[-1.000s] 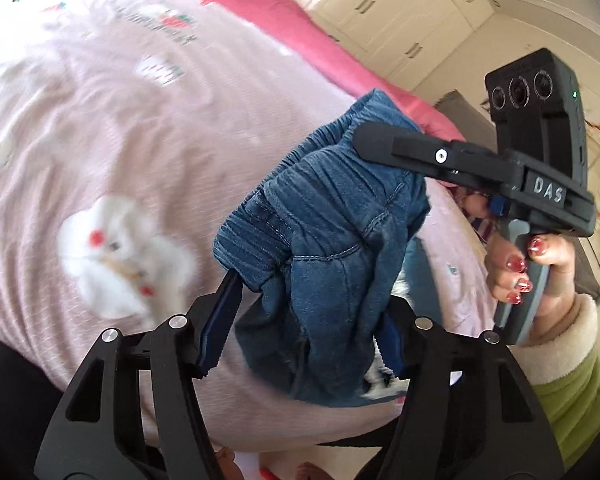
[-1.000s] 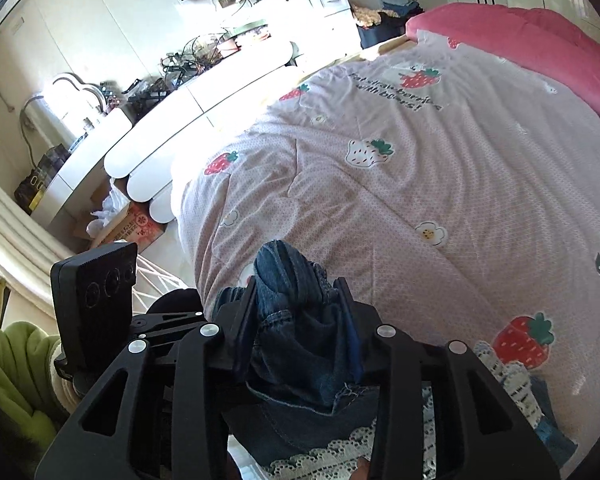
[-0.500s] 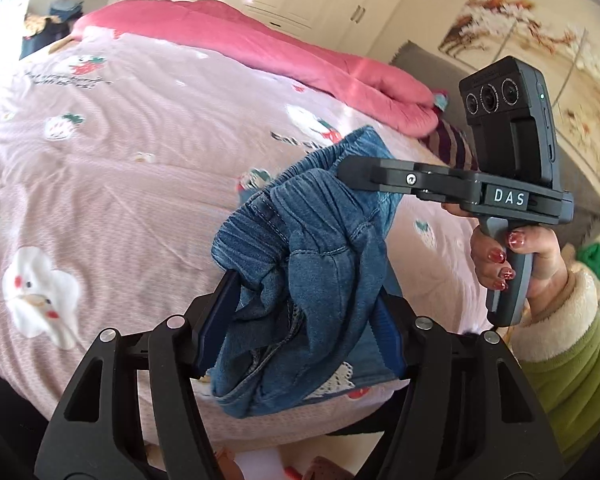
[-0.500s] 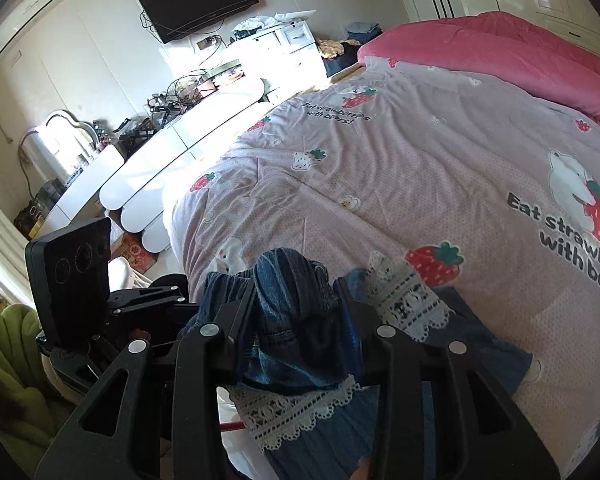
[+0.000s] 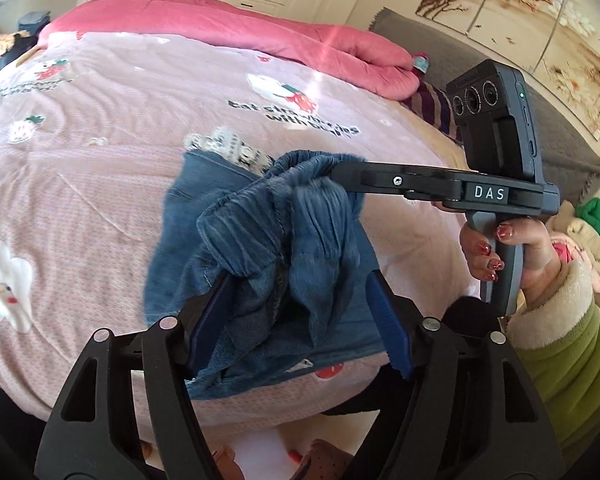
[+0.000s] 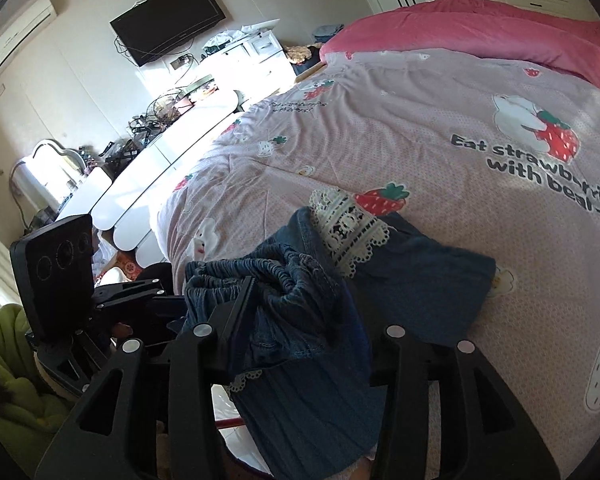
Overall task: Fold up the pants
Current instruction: 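Lift the pants with both tools and fold them over onto the lace leg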
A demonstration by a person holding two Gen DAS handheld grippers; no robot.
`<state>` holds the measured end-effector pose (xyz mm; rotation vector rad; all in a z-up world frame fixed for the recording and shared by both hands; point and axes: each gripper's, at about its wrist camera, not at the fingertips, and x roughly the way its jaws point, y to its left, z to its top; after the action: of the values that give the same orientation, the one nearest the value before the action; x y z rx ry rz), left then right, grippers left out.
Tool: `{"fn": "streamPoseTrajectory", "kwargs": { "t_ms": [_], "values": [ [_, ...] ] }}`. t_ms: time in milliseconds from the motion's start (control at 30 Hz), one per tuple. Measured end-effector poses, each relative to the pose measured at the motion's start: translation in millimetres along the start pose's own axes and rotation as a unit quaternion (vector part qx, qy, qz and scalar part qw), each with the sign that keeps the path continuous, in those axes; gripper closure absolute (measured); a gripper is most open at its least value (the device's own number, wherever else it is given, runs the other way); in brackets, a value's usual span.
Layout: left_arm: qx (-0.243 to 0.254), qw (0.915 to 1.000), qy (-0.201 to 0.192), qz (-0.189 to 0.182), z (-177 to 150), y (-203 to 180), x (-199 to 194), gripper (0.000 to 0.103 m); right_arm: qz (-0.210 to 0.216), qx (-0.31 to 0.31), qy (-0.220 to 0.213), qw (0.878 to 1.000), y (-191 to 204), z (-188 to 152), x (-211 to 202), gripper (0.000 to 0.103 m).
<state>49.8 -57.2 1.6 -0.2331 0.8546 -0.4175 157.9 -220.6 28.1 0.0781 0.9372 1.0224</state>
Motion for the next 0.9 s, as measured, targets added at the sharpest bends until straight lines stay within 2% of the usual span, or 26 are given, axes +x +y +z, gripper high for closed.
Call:
{"fn": "streamPoseTrajectory", "kwargs": {
  "t_ms": [133, 267, 333, 433, 567, 667, 733, 867, 900],
  "values": [
    [0.017, 0.9997, 0.013, -0.012, -8.3, -9.7, 7.4, 0.042, -0.011, 0.026, -0.016, 0.999, -4.9, -8.7, -12.6, 0.053],
    [0.033, 0.9991, 0.022, -0.013, -19.3, -18.6, 11.6, 0.04, -0.032, 0.034, -0.016, 0.999, -0.2, -16.3, -17.7, 0.052],
    [0.043, 0.9987, 0.025, -0.014, -22.1, -24.4, 12.1, 0.04, -0.049, 0.036, -0.008, 0.998, 3.2, -18.1, -16.0, 0.044],
    [0.058, 0.9977, 0.029, -0.023, -25.1, -30.5, 9.3, 0.038, -0.071, 0.029, -0.002, 0.997, 7.9, -21.1, -13.1, 0.041],
    [0.066, 0.9967, 0.024, -0.04, -31.2, -32.3, -2.9, 0.035, -0.078, 0.047, 0.003, 0.996, 4.4, -23.1, -12.0, 0.035],
    [0.068, 0.9971, 0.0, -0.035, -33.0, -28.2, -18.0, 0.034, -0.077, 0.063, -0.009, 0.995, 2.1, -16.6, -17.2, 0.031],
    [0.069, 0.9971, -0.025, -0.019, -30.6, -21.8, -29.3, 0.031, -0.066, 0.069, -0.019, 0.995, 2.4, -7.1, -19.4, 0.026],
    [0.065, 0.9971, -0.036, 0.014, -30.7, -5.0, -32.5, 0.031, -0.07, 0.069, 0.007, 0.995, 1.0, 15.4, 1.3, 0.026],
    [0.063, 0.9973, -0.034, 0.014, -30.8, -3.2, -30.9, 0.036, -0.072, 0.074, 0.018, 0.994, -2.4, 21.5, 10.8, 0.026]
  ]
}}
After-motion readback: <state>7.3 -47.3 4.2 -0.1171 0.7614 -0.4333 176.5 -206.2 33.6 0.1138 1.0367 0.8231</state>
